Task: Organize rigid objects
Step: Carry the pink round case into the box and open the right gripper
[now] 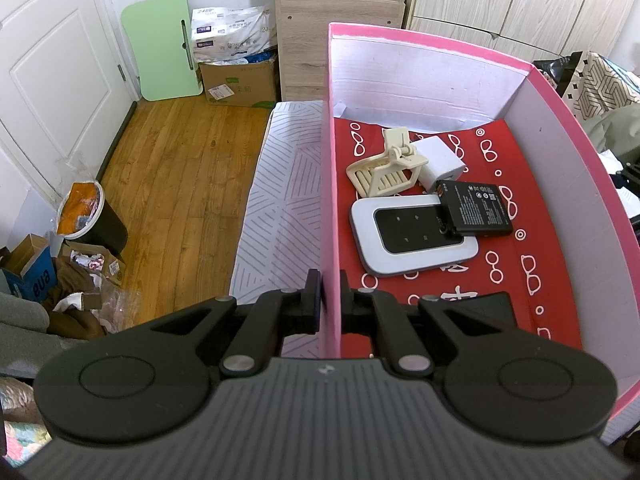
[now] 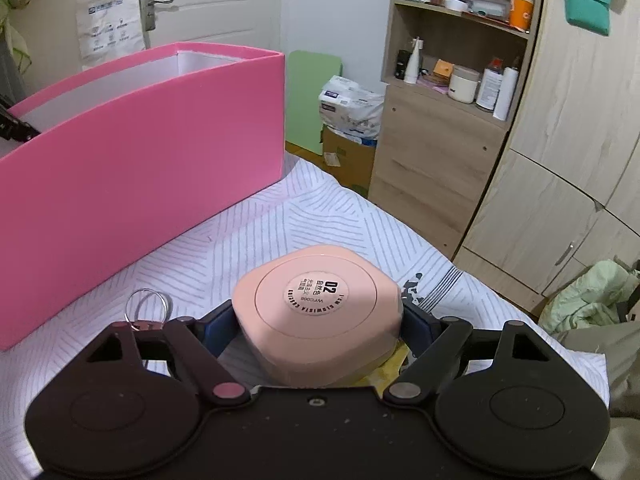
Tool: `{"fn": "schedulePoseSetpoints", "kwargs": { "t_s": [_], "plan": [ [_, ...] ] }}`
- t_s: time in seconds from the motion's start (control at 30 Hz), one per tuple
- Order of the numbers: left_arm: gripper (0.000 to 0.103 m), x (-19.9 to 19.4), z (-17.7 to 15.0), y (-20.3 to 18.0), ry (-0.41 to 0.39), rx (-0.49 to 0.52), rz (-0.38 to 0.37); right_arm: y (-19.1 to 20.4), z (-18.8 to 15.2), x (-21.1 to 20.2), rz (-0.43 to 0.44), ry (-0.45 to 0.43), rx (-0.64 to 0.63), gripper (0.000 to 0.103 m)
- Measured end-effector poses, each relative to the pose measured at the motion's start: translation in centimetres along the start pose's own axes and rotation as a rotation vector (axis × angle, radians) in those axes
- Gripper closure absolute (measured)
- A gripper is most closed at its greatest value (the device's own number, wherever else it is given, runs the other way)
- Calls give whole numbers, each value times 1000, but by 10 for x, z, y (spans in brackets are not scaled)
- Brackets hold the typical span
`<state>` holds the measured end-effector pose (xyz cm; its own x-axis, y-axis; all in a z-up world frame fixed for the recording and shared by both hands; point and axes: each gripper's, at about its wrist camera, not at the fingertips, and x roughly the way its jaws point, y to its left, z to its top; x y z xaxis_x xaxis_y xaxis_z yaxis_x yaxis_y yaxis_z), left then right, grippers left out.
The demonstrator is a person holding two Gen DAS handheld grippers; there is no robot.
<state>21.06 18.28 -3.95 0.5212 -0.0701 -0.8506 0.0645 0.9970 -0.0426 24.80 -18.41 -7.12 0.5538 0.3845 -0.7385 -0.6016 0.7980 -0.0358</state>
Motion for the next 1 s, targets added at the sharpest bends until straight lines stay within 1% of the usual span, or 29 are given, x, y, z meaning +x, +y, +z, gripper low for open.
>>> {"fn": "schedulePoseSetpoints", "kwargs": {
  "t_s": [0.1, 0.23, 0.33, 0.43, 0.57, 0.67, 0.7, 0.77, 0.83, 0.9, 0.93, 1.0],
  "plan": [
    [97, 0, 0, 0, 0, -6, -4, 0, 2, -5, 8, -9, 27, 16],
    [97, 0, 0, 0, 0, -5, -6, 6, 2, -16, -2, -45, 29, 16],
    [97, 0, 0, 0, -1, -7, -9, 9, 6, -32, 33, -102, 25, 16],
    [97, 0, 0, 1, -6, -8, -14, 15, 20, -56, 56, -176, 15, 16],
    [97, -1, -1, 4, -22, -26, -29, 28, 48, -78, 130, -274, -9, 16],
    [97, -2, -2, 4, -28, -30, -31, 44, 73, -75, 221, -314, -16, 16],
    [97, -2, -2, 5, -28, -32, -32, 51, 81, -71, 250, -315, -29, 16],
    [97, -2, -2, 5, -27, -36, -33, 67, 95, -63, 271, -302, -101, 16],
    [97, -2, -2, 5, -27, -37, -32, 82, 109, -46, 241, -268, -204, 16],
    [97, -2, -2, 5, -27, -35, -33, 94, 122, -19, 205, -181, -288, 16],
    [97, -2, -2, 5, -27, -35, -33, 97, 129, -4, 199, -129, -313, 16],
    [97, -2, -2, 7, -29, -36, -38, 104, 139, 19, 173, -55, -372, 16]
  ]
}}
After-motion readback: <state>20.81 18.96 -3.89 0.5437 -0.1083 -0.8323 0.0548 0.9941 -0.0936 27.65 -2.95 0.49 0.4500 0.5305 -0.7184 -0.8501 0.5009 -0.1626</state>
